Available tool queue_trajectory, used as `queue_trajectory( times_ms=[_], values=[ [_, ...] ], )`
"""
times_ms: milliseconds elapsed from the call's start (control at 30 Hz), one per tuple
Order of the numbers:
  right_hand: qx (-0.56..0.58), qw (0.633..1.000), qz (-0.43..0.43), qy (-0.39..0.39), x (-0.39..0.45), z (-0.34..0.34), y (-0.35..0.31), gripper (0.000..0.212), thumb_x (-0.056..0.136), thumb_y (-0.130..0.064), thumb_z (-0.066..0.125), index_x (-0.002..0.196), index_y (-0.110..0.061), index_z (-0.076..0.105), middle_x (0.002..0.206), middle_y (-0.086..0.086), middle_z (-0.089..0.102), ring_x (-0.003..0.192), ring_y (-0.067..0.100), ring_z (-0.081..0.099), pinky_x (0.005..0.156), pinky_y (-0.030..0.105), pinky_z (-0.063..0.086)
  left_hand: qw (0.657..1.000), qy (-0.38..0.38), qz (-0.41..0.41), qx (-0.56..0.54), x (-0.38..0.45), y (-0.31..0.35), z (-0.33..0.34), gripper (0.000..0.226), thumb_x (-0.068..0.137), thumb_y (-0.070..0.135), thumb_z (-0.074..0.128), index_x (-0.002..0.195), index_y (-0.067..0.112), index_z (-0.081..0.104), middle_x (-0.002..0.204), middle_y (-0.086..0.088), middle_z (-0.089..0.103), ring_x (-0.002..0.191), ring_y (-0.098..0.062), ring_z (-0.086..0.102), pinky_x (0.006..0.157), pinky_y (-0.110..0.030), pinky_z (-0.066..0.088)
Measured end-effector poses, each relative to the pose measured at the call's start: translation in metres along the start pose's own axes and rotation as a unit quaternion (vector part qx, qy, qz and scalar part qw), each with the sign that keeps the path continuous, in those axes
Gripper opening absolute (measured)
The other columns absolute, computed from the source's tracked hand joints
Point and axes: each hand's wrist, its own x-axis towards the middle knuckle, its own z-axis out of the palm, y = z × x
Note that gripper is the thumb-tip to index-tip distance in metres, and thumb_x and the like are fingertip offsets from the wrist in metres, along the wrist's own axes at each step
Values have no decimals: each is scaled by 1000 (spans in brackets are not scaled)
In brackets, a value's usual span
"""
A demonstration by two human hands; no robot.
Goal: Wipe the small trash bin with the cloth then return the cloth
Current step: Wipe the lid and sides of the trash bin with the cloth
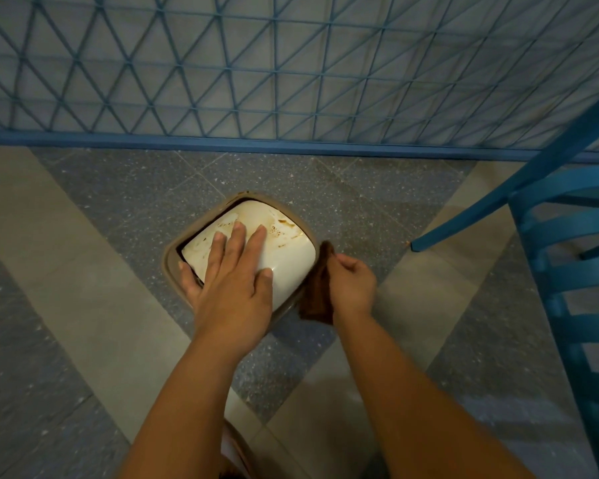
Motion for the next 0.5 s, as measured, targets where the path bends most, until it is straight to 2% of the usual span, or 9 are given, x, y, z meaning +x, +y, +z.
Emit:
queue_trajectory(
  times_ms=[100, 200, 233, 300, 400, 433, 500],
  values=[
    [-34, 996, 37, -73, 18, 11, -24, 22, 73, -45, 74, 82, -25, 73, 82, 1, 74, 78, 25, 71, 78, 45, 59, 1000, -9, 3, -3, 1, 1, -2, 55, 98, 37, 31, 147, 48, 8, 159, 18, -5, 145, -5, -13, 111, -48, -20],
    [-70, 989, 43, -123, 14, 10, -37, 25, 76, -45, 73, 75, -20, 75, 80, 6, 74, 79, 27, 71, 78, 43, 59, 1000, -6, 10, 4, 3, -3, -4, 54, 98, 38, 31, 147, 49, 10, 159, 19, -5, 144, -4, -15, 108, -48, -25],
    [-74, 988, 42, -130, 12, 7, -37, 24, 77, -44, 72, 75, -20, 75, 80, 8, 74, 80, 28, 70, 79, 43, 59, 1000, -1, 17, 10, 4, -5, -5, 54, 97, 39, 30, 147, 49, 11, 159, 18, -6, 144, -4, -18, 106, -48, -28],
    [-52, 989, 44, -131, 7, -3, -29, 24, 80, -39, 71, 89, -17, 76, 84, 8, 74, 81, 26, 70, 79, 40, 58, 999, 13, 29, 0, 4, -9, -5, 59, 92, 44, 28, 147, 47, 8, 158, 15, -12, 141, -5, -27, 104, -49, -32],
    [-23, 992, 51, -113, -7, -14, -11, 24, 88, -27, 64, 108, -15, 71, 98, 7, 72, 90, 23, 68, 85, 37, 55, 997, 50, 16, -56, 1, -10, -8, 79, 82, 46, 42, 150, 43, 0, 156, 10, -25, 140, -12, -33, 106, -49, -28],
    [-17, 993, 51, -108, -16, -17, -4, 23, 90, -24, 62, 108, -14, 70, 102, 8, 71, 94, 23, 67, 87, 36, 54, 996, 63, 4, -61, 0, -10, -9, 83, 83, 46, 48, 150, 41, 0, 156, 8, -26, 141, -14, -31, 107, -50, -26],
    [-14, 993, 45, -111, -31, -23, 11, 11, 90, -18, 61, 96, -15, 70, 101, 9, 71, 92, 22, 66, 87, 34, 54, 995, 71, -37, -59, 1, -11, -11, 85, 85, 43, 58, 150, 39, 4, 158, 5, -24, 143, -15, -26, 110, -51, -21]
  ],
)
